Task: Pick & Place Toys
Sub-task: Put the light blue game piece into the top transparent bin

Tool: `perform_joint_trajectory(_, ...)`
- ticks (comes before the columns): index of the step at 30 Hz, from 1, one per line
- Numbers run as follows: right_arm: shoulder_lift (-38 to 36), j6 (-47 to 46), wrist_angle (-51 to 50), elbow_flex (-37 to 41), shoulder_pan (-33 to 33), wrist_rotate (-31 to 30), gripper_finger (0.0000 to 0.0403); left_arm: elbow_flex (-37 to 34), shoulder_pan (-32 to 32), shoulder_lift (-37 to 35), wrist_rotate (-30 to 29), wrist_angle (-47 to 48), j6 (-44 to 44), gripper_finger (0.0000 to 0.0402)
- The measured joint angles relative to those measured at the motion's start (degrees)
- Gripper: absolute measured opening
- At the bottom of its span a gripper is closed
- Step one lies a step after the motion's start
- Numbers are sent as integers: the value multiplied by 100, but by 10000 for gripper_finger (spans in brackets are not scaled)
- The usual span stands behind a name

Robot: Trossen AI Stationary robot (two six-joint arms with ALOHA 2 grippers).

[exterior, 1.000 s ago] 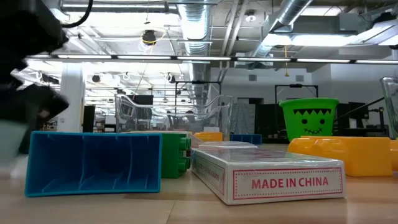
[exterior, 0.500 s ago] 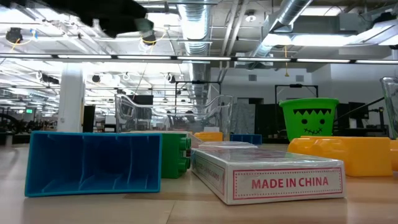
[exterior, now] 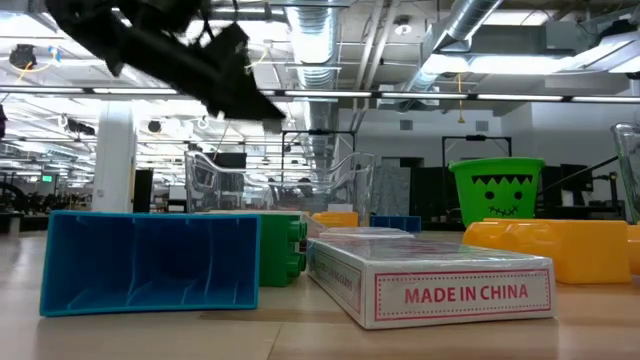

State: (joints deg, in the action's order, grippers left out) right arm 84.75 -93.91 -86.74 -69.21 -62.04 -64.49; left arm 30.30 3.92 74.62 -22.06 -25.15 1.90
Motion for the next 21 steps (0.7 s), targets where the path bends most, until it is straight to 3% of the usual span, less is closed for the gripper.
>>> perform_joint_trajectory(7,0,0,0,0,0,0,384,-2,9,573,431,74,-78,205)
perform_joint_trajectory(21,0,0,0,0,0,0,384,0,7,416,455,183,-89,208)
